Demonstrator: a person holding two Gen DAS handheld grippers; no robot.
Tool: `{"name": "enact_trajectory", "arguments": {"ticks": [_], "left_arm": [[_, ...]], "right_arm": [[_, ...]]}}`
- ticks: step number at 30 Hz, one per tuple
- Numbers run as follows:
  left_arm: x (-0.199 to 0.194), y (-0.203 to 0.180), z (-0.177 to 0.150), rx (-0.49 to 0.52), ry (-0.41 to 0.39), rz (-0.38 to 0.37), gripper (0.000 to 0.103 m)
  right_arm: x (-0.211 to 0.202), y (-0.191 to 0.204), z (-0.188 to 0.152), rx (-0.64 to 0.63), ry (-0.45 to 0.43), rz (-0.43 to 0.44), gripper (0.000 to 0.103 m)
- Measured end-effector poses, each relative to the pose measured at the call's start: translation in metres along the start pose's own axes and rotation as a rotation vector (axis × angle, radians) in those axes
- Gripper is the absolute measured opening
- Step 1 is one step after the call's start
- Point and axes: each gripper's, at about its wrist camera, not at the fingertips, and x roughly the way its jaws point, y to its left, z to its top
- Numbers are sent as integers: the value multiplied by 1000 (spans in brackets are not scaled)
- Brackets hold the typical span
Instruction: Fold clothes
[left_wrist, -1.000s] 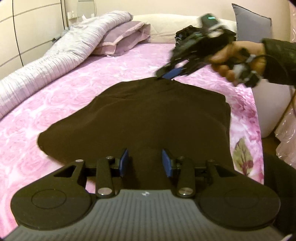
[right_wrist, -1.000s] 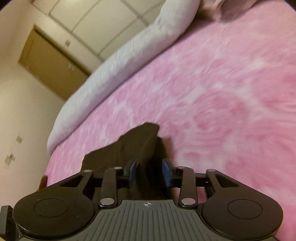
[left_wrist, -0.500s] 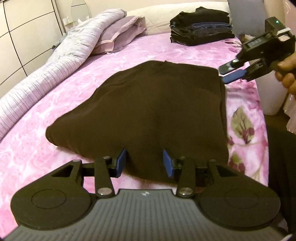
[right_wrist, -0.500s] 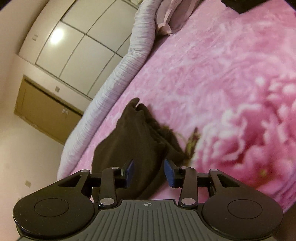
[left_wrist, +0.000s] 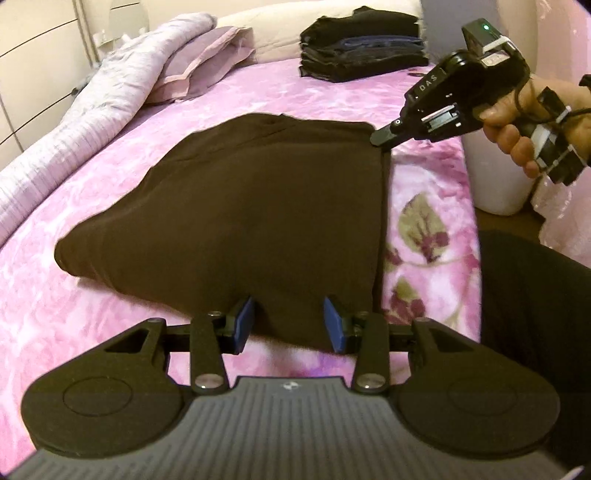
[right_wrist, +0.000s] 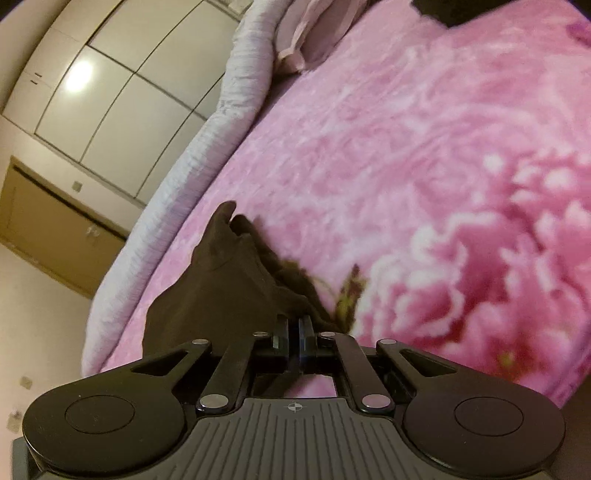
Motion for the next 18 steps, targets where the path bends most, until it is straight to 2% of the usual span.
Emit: {"name": "enact_trajectory", "arguments": {"ticks": [2, 4, 7, 9, 10, 11, 13, 16, 18], "left_arm": [[-14, 4, -4, 24, -18, 15, 39], [-24, 14, -10, 47, -24, 52, 40], [-28, 32, -20, 99, 5, 131, 40], [-26, 39, -25, 180, 22, 179, 42], [-25, 42, -27, 221, 30, 203, 44], [-24, 46, -30, 262, 39, 228, 50], [-22, 48, -33, 372, 28, 258, 56], [-15, 51, -34, 528, 13, 283, 61], [-8, 55, -32, 589, 14, 287, 62]], "right_arm": [[-13, 19, -5, -105, -25, -86, 4], [-30, 47, -18, -305, -48, -132, 5], [-39, 97, -59, -609, -18, -113, 12], [-32, 126, -97, -783, 52, -63, 24], [-29, 140, -116, -870, 86, -39, 33], [-21, 150, -133, -950, 104, -23, 39], [-7, 171, -166, -1110, 139, 7, 41], [22, 188, -196, -1292, 140, -52, 41], [46, 194, -206, -1360, 147, -130, 41]]}}
